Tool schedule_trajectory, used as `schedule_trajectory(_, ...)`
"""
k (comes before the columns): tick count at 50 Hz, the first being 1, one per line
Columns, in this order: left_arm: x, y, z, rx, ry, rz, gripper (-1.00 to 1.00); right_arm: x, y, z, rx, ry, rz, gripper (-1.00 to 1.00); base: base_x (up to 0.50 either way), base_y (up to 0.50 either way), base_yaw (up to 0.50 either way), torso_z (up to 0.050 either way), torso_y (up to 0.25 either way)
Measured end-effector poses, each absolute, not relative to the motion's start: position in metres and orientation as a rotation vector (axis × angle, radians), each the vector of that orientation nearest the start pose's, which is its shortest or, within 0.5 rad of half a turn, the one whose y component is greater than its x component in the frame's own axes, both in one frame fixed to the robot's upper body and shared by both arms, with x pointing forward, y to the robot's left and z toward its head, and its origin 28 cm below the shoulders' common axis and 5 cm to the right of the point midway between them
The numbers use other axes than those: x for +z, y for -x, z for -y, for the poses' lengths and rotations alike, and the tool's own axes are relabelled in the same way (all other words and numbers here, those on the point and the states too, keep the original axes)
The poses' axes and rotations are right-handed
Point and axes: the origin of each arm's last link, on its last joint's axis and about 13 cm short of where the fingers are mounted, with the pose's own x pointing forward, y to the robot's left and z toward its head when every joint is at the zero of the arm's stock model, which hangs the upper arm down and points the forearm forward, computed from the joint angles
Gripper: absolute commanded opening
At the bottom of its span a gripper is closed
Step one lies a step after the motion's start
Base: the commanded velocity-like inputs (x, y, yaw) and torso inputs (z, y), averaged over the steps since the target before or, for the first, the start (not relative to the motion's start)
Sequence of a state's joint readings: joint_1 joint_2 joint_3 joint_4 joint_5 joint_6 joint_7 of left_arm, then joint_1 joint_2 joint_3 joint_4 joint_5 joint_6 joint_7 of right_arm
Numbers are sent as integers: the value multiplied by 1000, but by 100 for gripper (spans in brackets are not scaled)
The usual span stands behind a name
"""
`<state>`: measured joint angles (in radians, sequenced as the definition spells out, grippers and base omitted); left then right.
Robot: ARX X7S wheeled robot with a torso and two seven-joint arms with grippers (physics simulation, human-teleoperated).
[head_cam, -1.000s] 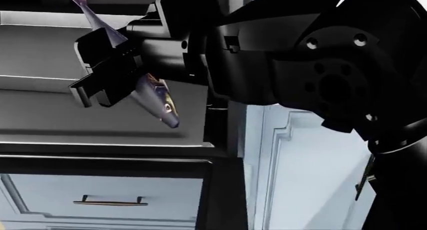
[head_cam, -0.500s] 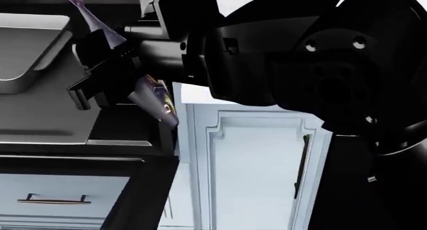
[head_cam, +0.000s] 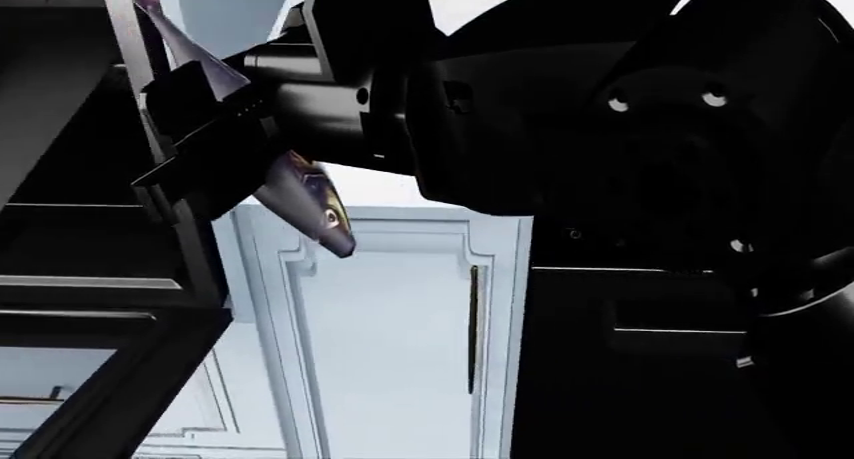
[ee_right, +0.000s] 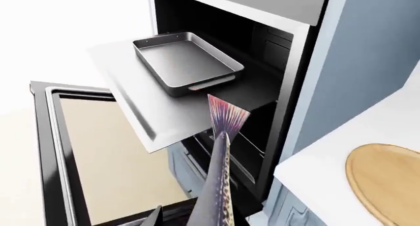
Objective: Pick the fish from the top rack in the oven and place it on the plate on the counter.
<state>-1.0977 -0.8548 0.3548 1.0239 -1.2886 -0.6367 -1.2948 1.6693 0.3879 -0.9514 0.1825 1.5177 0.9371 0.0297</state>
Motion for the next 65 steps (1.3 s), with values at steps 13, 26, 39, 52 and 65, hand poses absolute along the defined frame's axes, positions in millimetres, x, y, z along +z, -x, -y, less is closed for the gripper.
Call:
schedule_trajectory(13, 306, -158, -210, 94, 11, 708, 100, 350, -316, 46, 968, 157, -230, -100, 0, -500, 0, 0, 0)
schedule_trajectory(26, 307, -159, -209, 87, 9, 707, 100, 350, -317, 47, 967, 161, -221, -100, 0, -346, -154, 0, 0)
schedule_trajectory(39, 306, -159, -209, 89, 10, 706, 100, 349, -318, 47, 956, 177, -210, -100, 31, -1, 163, 0, 0)
schedule_trajectory(52, 306, -159, -209, 92, 11, 708, 100, 350, -319, 47, 955, 186, -200, -100, 92, 4, 500, 0, 0)
schedule_trajectory(65, 306, -160, -209, 91, 9, 709, 100, 350, -318, 47, 956, 185, -194, -100, 94, 11, 500, 0, 0)
